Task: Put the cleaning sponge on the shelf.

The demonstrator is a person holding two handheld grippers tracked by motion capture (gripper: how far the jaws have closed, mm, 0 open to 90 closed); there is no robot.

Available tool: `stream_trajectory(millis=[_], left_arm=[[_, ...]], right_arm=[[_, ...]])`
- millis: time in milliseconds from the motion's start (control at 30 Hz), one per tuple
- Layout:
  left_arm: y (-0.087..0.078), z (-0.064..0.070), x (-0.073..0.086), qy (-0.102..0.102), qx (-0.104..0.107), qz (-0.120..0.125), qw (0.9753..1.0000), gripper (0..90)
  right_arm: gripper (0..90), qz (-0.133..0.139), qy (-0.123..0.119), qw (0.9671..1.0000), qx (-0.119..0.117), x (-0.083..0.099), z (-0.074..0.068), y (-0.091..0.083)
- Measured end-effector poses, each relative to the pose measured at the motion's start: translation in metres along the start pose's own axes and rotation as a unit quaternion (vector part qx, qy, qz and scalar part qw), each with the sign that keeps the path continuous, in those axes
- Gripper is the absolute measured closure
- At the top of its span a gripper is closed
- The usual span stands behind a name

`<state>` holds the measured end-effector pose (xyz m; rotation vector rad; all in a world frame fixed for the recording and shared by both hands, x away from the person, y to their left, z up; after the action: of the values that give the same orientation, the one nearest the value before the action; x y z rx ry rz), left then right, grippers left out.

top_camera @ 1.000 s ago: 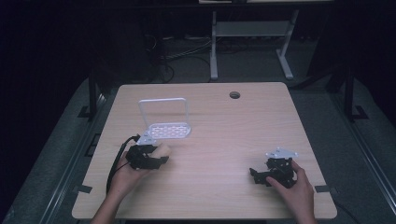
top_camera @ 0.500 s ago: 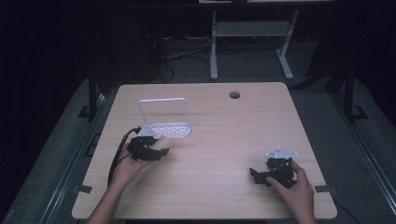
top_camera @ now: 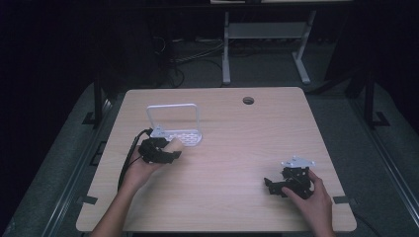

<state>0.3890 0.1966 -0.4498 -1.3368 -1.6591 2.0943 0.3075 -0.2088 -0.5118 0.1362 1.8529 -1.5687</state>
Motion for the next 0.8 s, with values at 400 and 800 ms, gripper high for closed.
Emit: stream_trajectory(millis=[400, 800], left_arm=[[0.009, -0.012, -0.013, -0.006, -0.006, 0.001, 1.0000, 41.1], [0.025, -0.021, -0.025, -0.008, -0.015, -0.011, 0.9998, 41.2]], right_arm=[[0.0, 0.000, 0.000, 1.0000, 0.000, 0.000, 0.000, 0.000], [0.0, 0.000, 0.000, 1.0000, 0.000, 0.000, 0.000, 0.000]])
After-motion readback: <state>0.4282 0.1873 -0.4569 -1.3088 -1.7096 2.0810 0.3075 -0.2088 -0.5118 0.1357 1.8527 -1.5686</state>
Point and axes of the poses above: each handheld gripper's, and its own axes: y roughly forward along the jaws, x roughly out of its underside, z roughly to its right, the point moved 4 cm from there along y, roughly forward along the jaws, and after that the axes turned 10 degrees about -z, right-handed, at the moved point
